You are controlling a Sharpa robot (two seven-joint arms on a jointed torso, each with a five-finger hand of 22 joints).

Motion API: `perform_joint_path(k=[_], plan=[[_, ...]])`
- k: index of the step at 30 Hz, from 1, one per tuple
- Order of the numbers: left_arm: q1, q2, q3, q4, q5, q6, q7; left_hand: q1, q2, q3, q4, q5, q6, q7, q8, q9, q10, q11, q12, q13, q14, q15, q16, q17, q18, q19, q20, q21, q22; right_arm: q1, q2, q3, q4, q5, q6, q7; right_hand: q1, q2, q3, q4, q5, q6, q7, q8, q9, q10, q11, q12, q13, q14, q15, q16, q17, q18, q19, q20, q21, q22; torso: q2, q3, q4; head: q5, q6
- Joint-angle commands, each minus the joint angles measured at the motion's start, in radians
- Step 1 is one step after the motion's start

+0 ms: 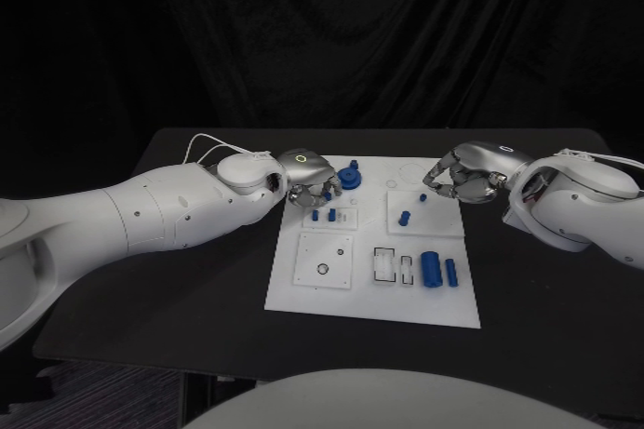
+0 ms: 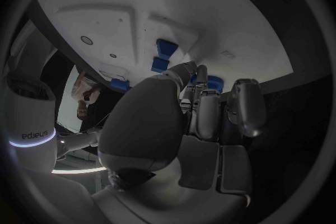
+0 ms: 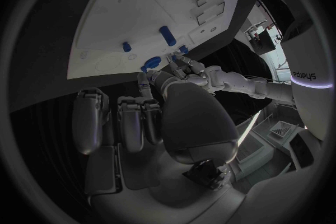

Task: Assemble the parts on the task board

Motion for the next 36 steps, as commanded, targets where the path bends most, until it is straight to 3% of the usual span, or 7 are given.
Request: perform_joint_path(k=[1,15,24,31,34,35,36], plan=[[-0.003,0.000,0.000,0.001,-0.003,0.020,0.002,-0.011,-0.012,0.004,0.004,-0.009,-0.037,-0.014,-0.002,-0.013,-0.013,0.002,-0.013,-0.005,-0.007,0.004,-0.007,-0.005,-0.004,-0.008,0.002,-0.010,0.167,-0.002,-0.001,0.001,0.002,-0.001,0.003,-0.016,-0.010,0.002,0.006,-0.001,0.005,-0.001,-0.002,-0.004,0.000,0.104,-0.001,0.003,0.263,0.106,0.000,0.003,0.263,0.010,0.020,-0.001,-0.007,0.208,0.000,0.0001,0.0002,0.000,0.000],[-0.004,-0.017,0.000,0.002,-0.003,-0.015,-0.006,-0.015,-0.016,0.004,0.009,-0.016,-0.086,-0.028,-0.002,-0.030,-0.037,0.013,-0.029,-0.009,-0.013,0.015,-0.008,-0.009,-0.004,-0.011,0.009,-0.014,0.166,-0.002,-0.002,0.001,0.002,-0.001,0.005,-0.016,-0.010,0.002,0.006,-0.001,0.005,-0.001,-0.002,-0.004,0.000,0.104,-0.001,0.003,0.263,0.106,0.000,0.003,0.263,0.010,0.020,-0.001,-0.007,0.208,0.001,-0.0006,0.0008,0.003,0.000],[-0.004,-0.062,0.000,0.017,-0.003,-0.216,-0.013,-0.018,-0.022,-0.002,0.013,-0.019,-0.064,-0.024,0.014,-0.028,-0.041,0.014,-0.025,-0.003,0.006,0.016,0.009,0.018,-0.010,0.008,0.011,0.014,0.174,-0.002,-0.011,0.001,0.007,-0.001,0.001,-0.016,-0.013,-0.003,0.009,-0.005,0.005,-0.001,-0.001,-0.004,0.001,0.102,0.001,0.001,0.261,0.106,0.002,0.003,0.263,0.016,0.006,0.000,-0.033,0.199,0.000,-0.0006,0.0009,0.001,0.000],[-0.002,-0.143,0.000,0.077,-0.003,-0.389,-0.017,-0.027,-0.025,-0.010,0.025,-0.016,-0.049,-0.024,0.020,-0.030,-0.061,0.013,-0.003,0.014,0.002,0.008,0.004,0.006,-0.007,0.004,0.008,0.004,0.171,-0.002,-0.025,0.001,0.020,-0.001,-0.024,-0.015,-0.023,-0.020,0.041,-0.013,0.000,-0.006,0.000,-0.005,0.004,-0.216,0.002,-0.331,-0.056,0.059,0.000,-0.134,0.132,0.039,-0.041,0.000,-0.141,0.165,-0.002,-0.0001,-0.0008,-0.002,0.000],[-0.001,-0.200,0.000,0.130,0.017,-0.460,0.006,-0.069,-0.024,-0.026,0.073,-0.024,-0.039,-0.020,0.019,-0.038,-0.148,0.016,0.047,0.055,-0.092,0.010,-0.075,-0.122,0.015,-0.072,0.012,-0.119,0.138,0.000,-0.033,0.001,0.033,-0.001,-0.044,-0.018,-0.014,-0.051,0.074,-0.022,-0.006,-0.001,0.009,-0.001,0.009,-0.543,0.013,-0.756,-0.415,0.039,0.010,-0.196,0.071,0.051,-0.067,0.005,-0.211,0.142,-0.003,-0.0020,-0.0009,-0.005,0.000],[-0.001,-0.216,0.000,0.145,0.035,-0.475,0.020,-0.085,-0.028,-0.032,0.096,-0.043,-0.036,-0.027,0.019,-0.041,-0.189,0.014,0.061,0.066,-0.189,0.014,-0.161,-0.242,0.032,-0.137,0.017,-0.223,0.109,0.002,-0.035,0.001,0.036,-0.001,-0.047,-0.021,-0.012,-0.056,0.081,-0.024,-0.008,-0.001,0.012,0.000,0.010,-0.558,0.018,-0.787,-0.439,0.034,0.013,-0.208,0.059,0.054,-0.074,0.008,-0.228,0.137,-0.004,-0.0034,-0.0001,-0.006,0.000],[-0.001,-0.237,0.000,0.166,0.068,-0.492,0.042,-0.100,-0.028,-0.041,0.134,-0.028,-0.032,-0.033,0.018,-0.045,-0.232,0.013,0.086,0.080,-0.395,0.020,-0.366,-0.491,0.053,-0.223,0.028,-0.364,0.072,0.005,-0.036,0.001,0.040,-0.002,-0.048,-0.027,-0.010,-0.062,0.086,-0.026,-0.009,-0.001,0.014,0.000,0.011,-0.567,0.021,-0.815,-0.464,0.030,0.017,-0.218,0.049,0.056,-0.079,0.011,-0.241,0.132,-0.003,-0.0045,0.0013,-0.009,0.000]])
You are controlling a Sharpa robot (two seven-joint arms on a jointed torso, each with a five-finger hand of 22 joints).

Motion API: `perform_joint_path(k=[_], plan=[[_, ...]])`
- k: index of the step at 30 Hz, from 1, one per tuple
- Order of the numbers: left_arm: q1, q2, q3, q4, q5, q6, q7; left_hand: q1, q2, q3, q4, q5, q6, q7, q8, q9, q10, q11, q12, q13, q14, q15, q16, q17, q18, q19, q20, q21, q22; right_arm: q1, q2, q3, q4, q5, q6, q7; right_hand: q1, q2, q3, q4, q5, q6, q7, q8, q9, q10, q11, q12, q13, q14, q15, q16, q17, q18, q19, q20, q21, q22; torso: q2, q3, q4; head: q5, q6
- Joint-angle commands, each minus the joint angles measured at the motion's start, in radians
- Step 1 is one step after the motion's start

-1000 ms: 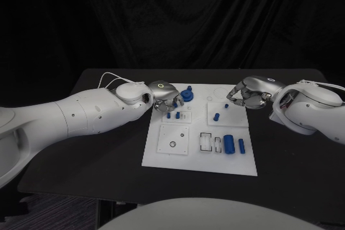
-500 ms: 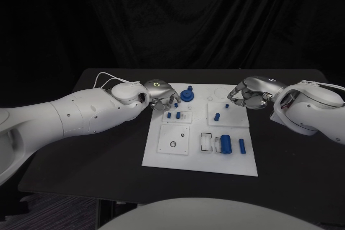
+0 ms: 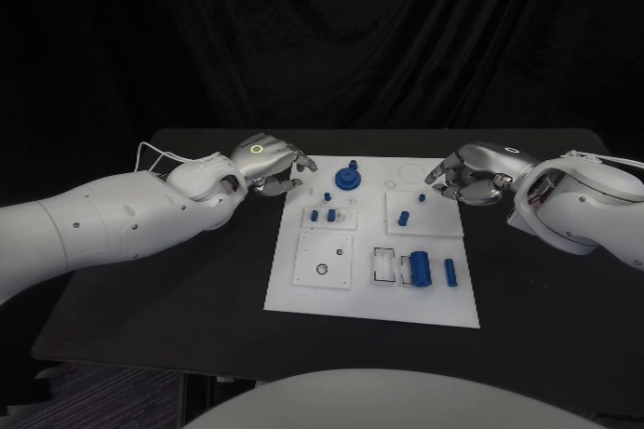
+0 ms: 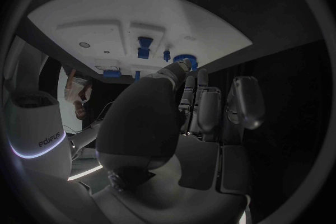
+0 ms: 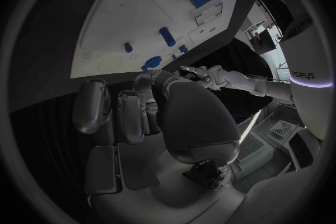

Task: Assemble the parts on the task board

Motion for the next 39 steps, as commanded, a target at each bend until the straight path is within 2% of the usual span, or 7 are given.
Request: perform_joint_path(k=[1,6,11,20,27,32,39], plan=[[0.001,-0.046,0.000,0.055,0.105,-0.166,0.082,-0.033,-0.003,-0.017,0.057,0.014,0.006,-0.007,0.001,-0.007,-0.074,0.000,0.035,0.021,-0.281,0.016,-0.276,-0.314,0.041,-0.155,0.016,-0.251,0.049,0.009,-0.004,0.001,0.012,-0.009,-0.033,-0.034,0.003,-0.021,0.016,-0.006,-0.008,-0.003,0.013,0.000,0.002,-0.060,0.012,-0.101,-0.080,0.021,0.012,-0.031,0.034,0.020,-0.019,0.007,-0.042,0.127,-0.001,-0.0043,0.0031,-0.011,0.000],[0.002,-0.129,0.000,0.131,0.388,-0.132,0.277,-0.099,0.036,-0.091,0.133,0.056,0.000,0.024,-0.011,-0.025,-0.222,0.043,0.060,-0.019,-0.525,0.106,-0.646,-0.497,0.044,-0.508,0.067,-0.696,-0.090,0.021,-0.001,0.001,0.020,-0.103,0.018,-0.087,0.012,-0.053,0.027,-0.028,-0.045,-0.050,0.006,-0.016,-0.002,-0.200,0.098,-0.371,-0.316,-0.060,0.085,-0.142,-0.083,0.045,-0.109,0.065,-0.216,0.076,-0.001,-0.0069,0.0050,-0.020,0.000],[0.001,-0.194,0.000,0.187,0.750,0.049,0.462,-0.182,0.082,-0.195,0.139,0.200,-0.054,0.065,-0.015,-0.070,-0.442,-0.016,-0.077,-0.174,-0.949,0.060,-1.031,-0.742,0.043,-0.903,0.033,-0.996,-0.261,0.025,0.016,0.001,0.013,-0.233,0.062,-0.116,0.050,-0.059,0.027,-0.070,-0.168,-0.058,-0.011,-0.014,-0.003,-0.244,0.104,-0.430,-0.405,-0.091,0.074,-0.165,-0.126,0.058,-0.132,0.068,-0.261,0.068,-0.003,-0.0116,0.0126,-0.031,0.000],[-0.009,-0.232,-0.001,0.173,1.129,0.286,0.520,-0.001,0.213,-0.412,0.134,0.171,-0.327,0.028,-0.032,-0.204,-0.666,-0.070,-0.293,-0.387,-1.228,0.113,-1.258,-1.008,0.076,-1.141,0.118,-1.004,-0.698,0.013,0.055,0.001,-0.029,-0.318,0.090,-0.123,0.026,-0.075,0.006,-0.054,-0.235,-0.074,-0.028,-0.018,-0.008,-0.257,0.103,-0.444,-0.454,-0.092,0.069,-0.159,-0.138,0.056,-0.124,0.063,-0.265,0.069,-0.004,-0.0165,0.0177,-0.030,0.000],[-0.035,-0.202,-0.001,0.101,1.432,0.455,0.516,-0.065,0.318,-0.469,0.140,0.218,-0.449,0.032,-0.038,-0.224,-0.709,-0.006,-0.301,-0.391,-1.234,0.161,-1.260,-1.010,0.075,-1.162,0.154,-1.004,-0.771,0.001,0.085,0.001,-0.069,-0.336,0.092,-0.104,0.030,-0.071,0.003,-0.053,-0.219,-0.068,-0.029,-0.014,-0.008,-0.244,0.102,-0.439,-0.469,-0.090,0.070,-0.156,-0.143,0.055,-0.119,0.064,-0.264,0.071,-0.003,-0.0141,0.0158,-0.034,0.000],[-0.046,-0.191,-0.001,0.088,1.507,0.553,0.544,-0.310,0.356,-0.612,0.139,-0.170,-0.435,0.030,-0.035,-0.222,-0.711,0.002,-0.300,-0.391,-1.234,0.154,-1.260,-1.010,0.079,-1.180,0.157,-1.008,-0.835,-0.005,0.093,0.001,-0.083,-0.339,0.088,-0.087,0.028,-0.070,0.000,-0.050,-0.214,-0.061,-0.027,-0.011,-0.007,-0.218,0.099,-0.427,-0.481,-0.086,0.072,-0.149,-0.143,0.052,-0.109,0.065,-0.253,0.076,-0.003,-0.0141,0.0111,-0.039,0.000],[-0.050,-0.190,0.000,0.122,1.537,0.621,0.577,-0.404,0.379,-0.687,0.136,-0.173,-0.458,0.029,-0.038,-0.224,-0.723,-0.011,-0.333,-0.396,-1.234,0.150,-1.260,-1.010,0.079,-1.198,0.154,-1.016,-0.923,-0.014,0.094,0.001,-0.093,-0.340,0.080,-0.069,0.014,-0.068,-0.008,-0.035,-0.226,-0.046,-0.017,-0.004,-0.004,-0.167,0.092,-0.412,-0.506,-0.072,0.074,-0.129,-0.136,0.046,-0.085,0.067,-0.224,0.088,-0.002,-0.0114,0.0108,-0.043,0.000]])
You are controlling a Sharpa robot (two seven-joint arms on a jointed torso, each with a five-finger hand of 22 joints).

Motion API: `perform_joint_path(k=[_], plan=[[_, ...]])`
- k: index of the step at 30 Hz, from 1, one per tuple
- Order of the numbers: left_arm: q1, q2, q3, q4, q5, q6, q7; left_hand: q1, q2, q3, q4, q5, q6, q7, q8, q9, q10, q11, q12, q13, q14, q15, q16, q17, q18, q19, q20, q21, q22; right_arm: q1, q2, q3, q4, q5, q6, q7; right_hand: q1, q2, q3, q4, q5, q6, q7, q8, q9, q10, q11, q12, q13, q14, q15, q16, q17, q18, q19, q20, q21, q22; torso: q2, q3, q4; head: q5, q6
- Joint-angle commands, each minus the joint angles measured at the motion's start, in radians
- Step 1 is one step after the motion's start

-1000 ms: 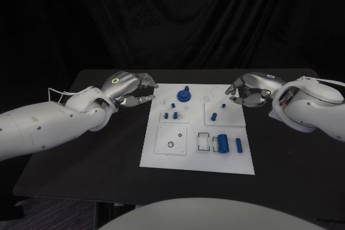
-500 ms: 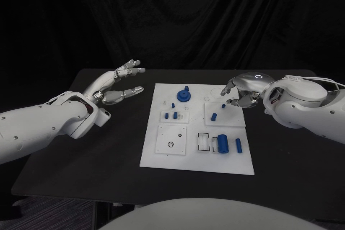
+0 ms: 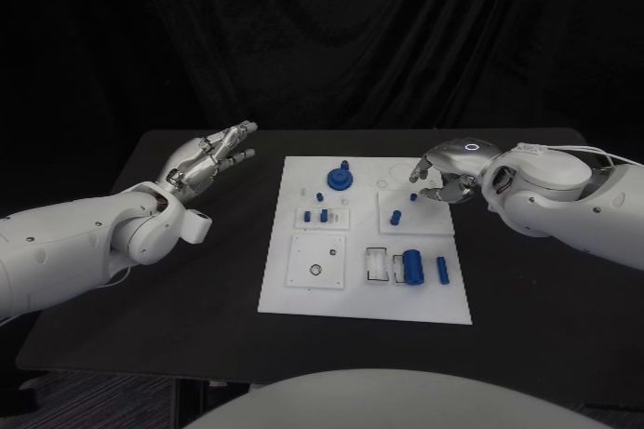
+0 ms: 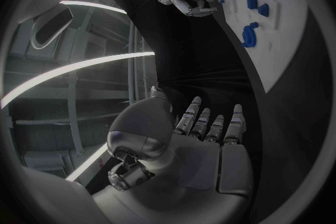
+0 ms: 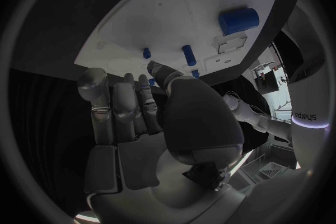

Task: Assemble the parts on the task board

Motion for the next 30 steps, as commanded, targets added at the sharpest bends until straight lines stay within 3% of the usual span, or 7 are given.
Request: perform_joint_path(k=[1,2,9,11,17,24,30], plan=[[-0.003,-0.001,0.001,0.025,0.080,0.104,0.096,0.007,0.001,-0.005,-0.002,-0.002,-0.028,-0.018,-0.007,-0.003,-0.003,0.004,-0.011,-0.002,0.000,-0.006,-0.007,-0.001,0.016,-0.007,-0.003,-0.004,-0.013,-0.007,-0.001,0.001,-0.004,-0.020,-0.003,0.015,-0.012,0.000,-0.003,0.006,-0.006,0.011,0.007,0.007,0.002,0.025,-0.002,0.006,-0.011,0.012,-0.001,0.012,0.005,0.007,0.014,0.000,0.014,0.088,0.001,0.0023,-0.0022,-0.002,0.000],[-0.003,-0.003,0.001,0.033,0.082,0.107,0.101,0.015,0.001,-0.005,-0.003,-0.001,-0.052,-0.034,-0.010,-0.006,-0.002,0.011,-0.013,-0.003,0.000,-0.008,-0.007,-0.001,0.016,-0.008,-0.005,-0.004,-0.018,-0.009,-0.001,0.001,-0.005,-0.020,-0.005,0.018,-0.012,0.000,-0.003,0.006,-0.005,0.011,0.007,0.007,0.002,0.029,-0.003,0.006,-0.013,0.012,0.000,0.012,0.004,0.007,0.015,0.001,0.014,0.089,0.001,0.0020,-0.0017,-0.004,0.000],[-0.004,-0.017,0.001,0.078,0.085,0.112,0.129,0.038,0.007,0.006,0.000,0.024,-0.114,-0.059,-0.016,-0.013,-0.007,-0.021,-0.031,-0.005,0.000,-0.029,-0.007,-0.001,0.017,-0.018,-0.024,-0.006,-0.061,-0.020,0.001,0.001,-0.015,-0.001,-0.006,0.031,-0.013,0.002,0.002,0.011,0.009,0.017,0.023,0.008,0.004,0.060,-0.005,0.000,-0.039,0.011,-0.001,0.010,-0.007,0.007,0.018,0.000,0.010,0.090,0.001,0.0020,0.0007,-0.009,0.000],[-0.004,-0.021,0.001,0.086,0.086,0.116,0.132,0.045,-0.012,0.001,-0.002,0.043,-0.115,-0.066,-0.015,-0.013,-0.007,-0.016,-0.034,-0.005,0.000,-0.030,-0.007,-0.001,0.016,-0.022,-0.029,-0.007,-0.076,-0.023,0.002,0.001,-0.018,0.002,-0.009,0.034,-0.012,0.002,0.004,0.011,0.014,0.014,0.027,0.006,0.003,0.059,-0.004,-0.004,-0.046,0.009,0.000,0.008,-0.011,0.008,0.016,0.001,0.003,0.089,0.002,0.0020,0.0011,-0.011,0.000],[-0.004,-0.029,0.001,0.104,0.109,0.125,0.134,0.061,-0.031,0.002,-0.001,0.043,-0.105,-0.055,-0.014,-0.012,-0.007,-0.020,-0.038,-0.005,0.000,-0.028,-0.007,-0.001,0.013,-0.026,-0.033,-0.008,-0.092,-0.033,0.010,0.001,-0.028,0.005,-0.017,0.041,-0.007,0.001,0.008,0.008,0.024,0.014,0.033,0.006,0.003,0.058,-0.003,-0.011,-0.056,0.006,0.001,0.006,-0.017,0.008,0.015,0.001,-0.001,0.089,0.001,0.0016,0.0001,-0.009,0.000],[-0.005,-0.031,0.001,0.107,0.137,0.129,0.129,0.081,-0.021,0.019,-0.001,0.128,-0.097,-0.033,-0.013,-0.011,0.000,-0.007,-0.038,-0.004,0.000,-0.018,-0.007,-0.001,0.014,-0.027,-0.020,-0.007,-0.110,-0.040,0.024,0.001,-0.038,0.006,-0.027,0.050,0.004,0.004,0.020,0.001,0.040,0.019,0.036,0.008,0.004,0.066,-0.003,-0.015,-0.069,0.005,-0.001,0.007,-0.021,0.009,0.015,0.000,-0.005,0.090,-0.001,0.0021,0.0001,-0.008,0.000],[-0.005,-0.031,0.001,0.108,0.142,0.128,0.129,0.095,-0.023,0.024,-0.001,0.148,-0.095,-0.033,-0.013,-0.011,0.003,0.005,-0.036,-0.004,0.000,-0.007,-0.007,-0.001,0.014,-0.023,0.003,-0.006,-0.110,-0.047,0.038,0.001,-0.052,0.007,-0.029,0.056,0.012,0.004,0.032,-0.006,0.059,0.021,0.037,0.008,0.004,0.074,-0.004,-0.020,-0.082,0.005,-0.002,0.009,-0.023,0.009,0.015,-0.001,-0.006,0.092,-0.001,0.0013,-0.0012,-0.006,0.000]])
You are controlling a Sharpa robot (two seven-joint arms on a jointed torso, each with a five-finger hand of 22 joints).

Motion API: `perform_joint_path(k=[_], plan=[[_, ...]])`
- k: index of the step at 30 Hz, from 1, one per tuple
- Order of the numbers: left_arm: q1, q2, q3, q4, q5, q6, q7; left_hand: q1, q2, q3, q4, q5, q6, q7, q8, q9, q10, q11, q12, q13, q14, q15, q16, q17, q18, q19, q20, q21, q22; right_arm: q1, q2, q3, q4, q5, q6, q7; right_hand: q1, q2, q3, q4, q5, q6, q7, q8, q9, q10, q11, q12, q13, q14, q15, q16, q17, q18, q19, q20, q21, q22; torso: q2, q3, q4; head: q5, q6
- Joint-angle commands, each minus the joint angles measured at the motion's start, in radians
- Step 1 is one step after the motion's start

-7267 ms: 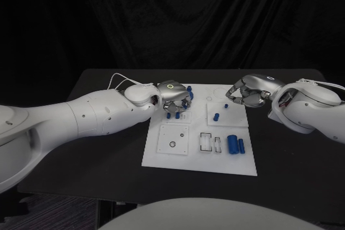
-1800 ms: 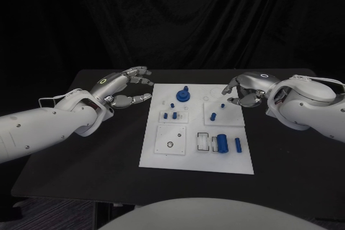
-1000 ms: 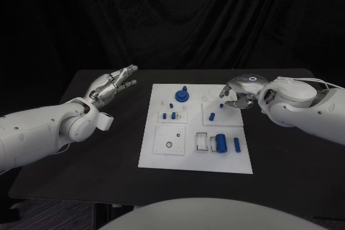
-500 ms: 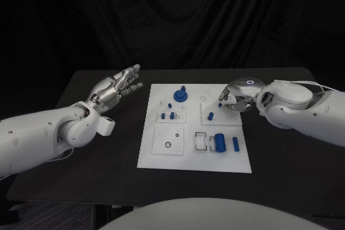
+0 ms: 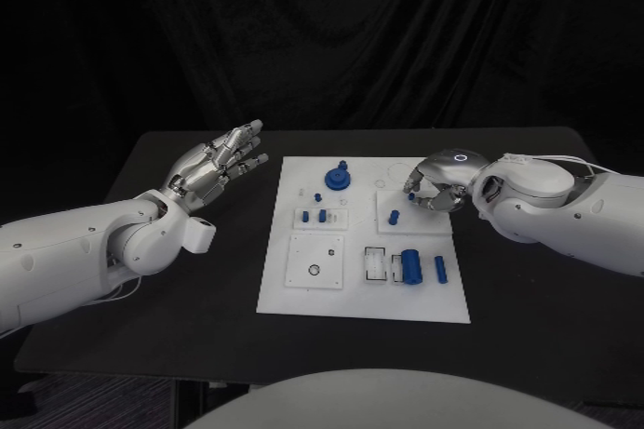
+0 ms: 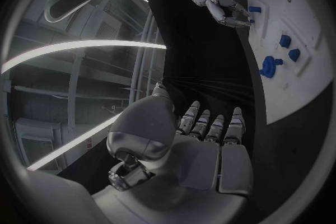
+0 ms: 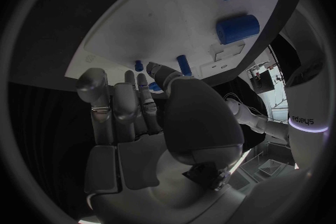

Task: Assemble the parts on the task board

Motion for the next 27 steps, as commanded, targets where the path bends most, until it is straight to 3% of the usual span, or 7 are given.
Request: perform_joint_path(k=[1,8,14,19,27], plan=[[-0.002,0.000,0.001,0.002,0.025,0.016,0.122,0.011,-0.001,0.007,0.000,0.009,0.002,0.002,-0.001,0.001,0.001,0.010,-0.003,0.000,0.000,0.010,-0.007,-0.002,0.014,0.001,0.011,0.000,-0.001,-0.007,0.007,0.001,-0.010,0.001,-0.020,0.009,0.010,0.000,0.004,-0.001,0.007,0.001,0.006,0.005,0.001,0.007,-0.001,-0.004,-0.003,-0.003,-0.001,0.001,-0.001,0.009,0.006,-0.001,-0.005,0.092,-0.001,-0.0002,-0.0017,0.001,0.000],[-0.002,0.001,0.001,0.001,0.026,0.015,0.117,0.027,0.004,0.016,-0.001,0.037,0.004,0.008,-0.001,0.001,0.005,0.028,0.000,0.001,0.000,0.019,-0.007,-0.002,0.017,0.002,0.016,0.000,-0.005,-0.018,0.022,0.001,-0.030,0.001,-0.017,0.015,0.016,0.003,0.016,-0.006,0.016,0.014,0.008,0.011,0.004,0.014,-0.002,-0.009,-0.015,-0.004,-0.002,0.001,-0.004,0.009,0.007,-0.002,-0.005,0.094,0.000,-0.0001,-0.0015,0.001,0.000],[-0.002,-0.001,0.001,0.000,0.026,0.018,0.110,0.066,0.007,0.034,-0.004,0.093,0.022,0.031,0.002,0.003,0.010,0.036,0.003,0.002,0.003,0.034,-0.006,0.000,0.017,0.004,0.026,0.001,-0.010,-0.024,0.031,0.001,-0.044,0.001,-0.013,0.019,0.036,0.009,0.046,-0.034,0.062,0.044,0.012,0.030,0.022,0.031,-0.004,-0.023,-0.043,-0.007,-0.007,0.004,-0.011,0.009,0.007,-0.007,-0.006,0.101,0.000,0.0004,-0.0006,0.000,0.000],[-0.003,-0.001,0.001,-0.005,0.026,0.015,0.108,0.078,0.005,0.037,-0.003,0.106,0.035,0.040,0.003,0.005,0.016,0.041,0.009,0.003,0.003,0.030,-0.006,-0.001,0.016,0.006,0.033,0.002,-0.009,-0.026,0.035,0.001,-0.053,0.001,-0.009,0.022,0.047,0.012,0.065,-0.057,0.091,0.062,0.015,0.043,0.036,0.041,-0.005,-0.032,-0.060,-0.010,-0.008,0.003,-0.017,0.009,0.006,-0.010,-0.006,0.105,0.000,0.0004,-0.0013,0.002,0.000],[-0.005,0.001,0.001,-0.013,0.026,0.013,0.105,0.085,0.007,0.041,-0.002,0.114,0.040,0.044,0.004,0.005,0.021,0.049,0.014,0.004,0.004,0.029,-0.005,0.000,0.016,0.007,0.042,0.003,-0.009,-0.029,0.041,0.001,-0.065,0.001,-0.021,0.026,0.062,0.032,0.077,-0.079,0.073,0.089,0.021,0.063,0.060,0.067,-0.012,-0.032,-0.074,-0.015,-0.013,-0.001,-0.029,0.010,0.004,-0.014,-0.005,0.107,0.000,-0.0002,-0.0017,-0.001,0.000]])
